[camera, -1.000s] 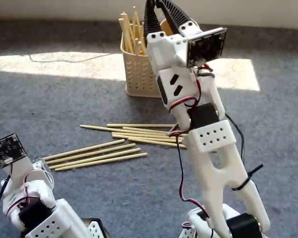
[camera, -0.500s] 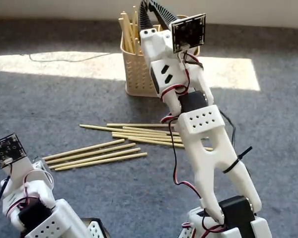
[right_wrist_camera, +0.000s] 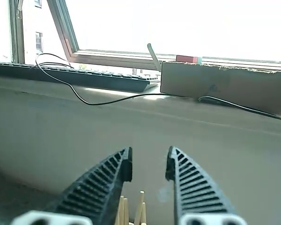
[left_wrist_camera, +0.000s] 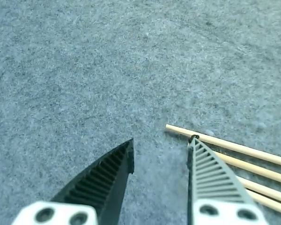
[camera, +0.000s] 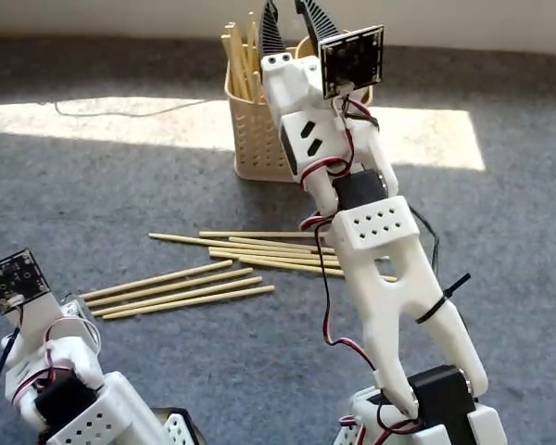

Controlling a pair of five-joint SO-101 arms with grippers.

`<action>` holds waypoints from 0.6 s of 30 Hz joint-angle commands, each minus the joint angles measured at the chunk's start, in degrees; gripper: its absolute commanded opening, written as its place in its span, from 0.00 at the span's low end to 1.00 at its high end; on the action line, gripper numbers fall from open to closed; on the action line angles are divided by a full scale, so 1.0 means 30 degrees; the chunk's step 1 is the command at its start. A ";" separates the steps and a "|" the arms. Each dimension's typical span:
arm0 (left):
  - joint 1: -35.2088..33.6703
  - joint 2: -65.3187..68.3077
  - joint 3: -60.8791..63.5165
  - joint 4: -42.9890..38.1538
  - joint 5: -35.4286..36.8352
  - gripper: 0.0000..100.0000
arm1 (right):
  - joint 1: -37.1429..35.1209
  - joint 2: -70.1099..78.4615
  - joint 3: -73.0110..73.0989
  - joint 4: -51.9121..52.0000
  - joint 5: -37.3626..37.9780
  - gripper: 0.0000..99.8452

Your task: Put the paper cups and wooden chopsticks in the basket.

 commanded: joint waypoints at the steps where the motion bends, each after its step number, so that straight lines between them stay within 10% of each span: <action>1: -0.0073 -0.0132 -0.0132 -0.0029 0.0059 0.19 | 0.0220 -0.0571 -0.0337 -0.0396 -0.0059 0.13; 18: -0.0073 -0.0132 -0.0103 -0.0029 0.0059 0.19 | 0.0220 -0.9890 0.3121 1.4198 -0.0147 0.13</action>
